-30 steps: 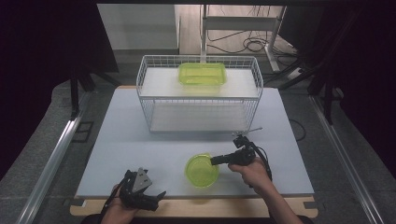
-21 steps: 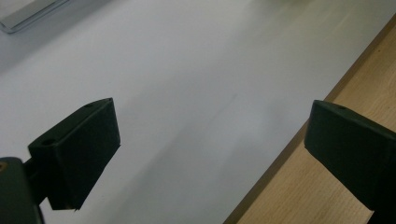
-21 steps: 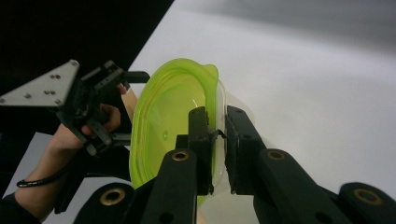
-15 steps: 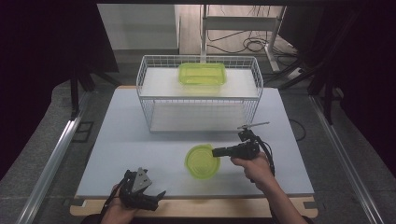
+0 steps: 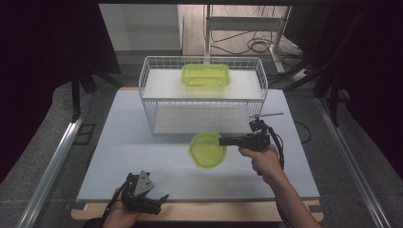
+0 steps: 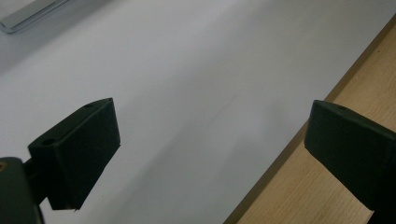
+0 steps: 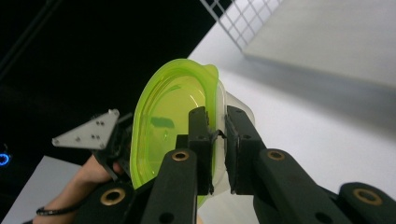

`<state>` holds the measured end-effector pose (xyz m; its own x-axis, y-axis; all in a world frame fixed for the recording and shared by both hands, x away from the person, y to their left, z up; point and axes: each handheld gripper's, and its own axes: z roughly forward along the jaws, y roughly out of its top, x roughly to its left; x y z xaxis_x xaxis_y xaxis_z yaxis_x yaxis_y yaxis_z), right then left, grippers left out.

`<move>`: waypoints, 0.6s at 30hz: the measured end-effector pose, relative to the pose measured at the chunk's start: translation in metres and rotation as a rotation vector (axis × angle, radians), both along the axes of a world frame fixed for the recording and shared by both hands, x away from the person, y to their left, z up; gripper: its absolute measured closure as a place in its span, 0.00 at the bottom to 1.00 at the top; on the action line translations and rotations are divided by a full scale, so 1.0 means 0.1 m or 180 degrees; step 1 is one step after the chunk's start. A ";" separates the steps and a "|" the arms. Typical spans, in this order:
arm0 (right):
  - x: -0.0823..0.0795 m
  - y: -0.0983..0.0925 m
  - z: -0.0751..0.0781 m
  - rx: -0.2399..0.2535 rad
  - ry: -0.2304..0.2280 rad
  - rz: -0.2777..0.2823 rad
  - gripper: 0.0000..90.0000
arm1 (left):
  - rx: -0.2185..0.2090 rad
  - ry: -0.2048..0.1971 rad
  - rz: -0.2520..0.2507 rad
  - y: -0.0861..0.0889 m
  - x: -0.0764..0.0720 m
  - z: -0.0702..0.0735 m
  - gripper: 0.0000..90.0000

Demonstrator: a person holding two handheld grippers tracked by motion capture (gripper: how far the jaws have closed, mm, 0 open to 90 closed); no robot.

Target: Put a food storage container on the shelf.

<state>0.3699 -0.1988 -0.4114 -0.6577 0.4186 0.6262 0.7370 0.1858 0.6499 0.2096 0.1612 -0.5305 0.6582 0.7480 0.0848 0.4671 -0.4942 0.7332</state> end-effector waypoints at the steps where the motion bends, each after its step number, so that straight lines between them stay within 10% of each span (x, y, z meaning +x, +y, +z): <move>1: 0.01 0.00 0.03 0.0013 -0.0018 -0.0009 0.91 | -0.0001 -0.0001 -0.0001 0.00 0.00 0.00 0.04; 18: 0.25 0.03 0.67 0.0199 -0.0349 -0.0228 0.91 | -0.0036 -0.0017 0.0005 0.02 0.00 0.00 0.04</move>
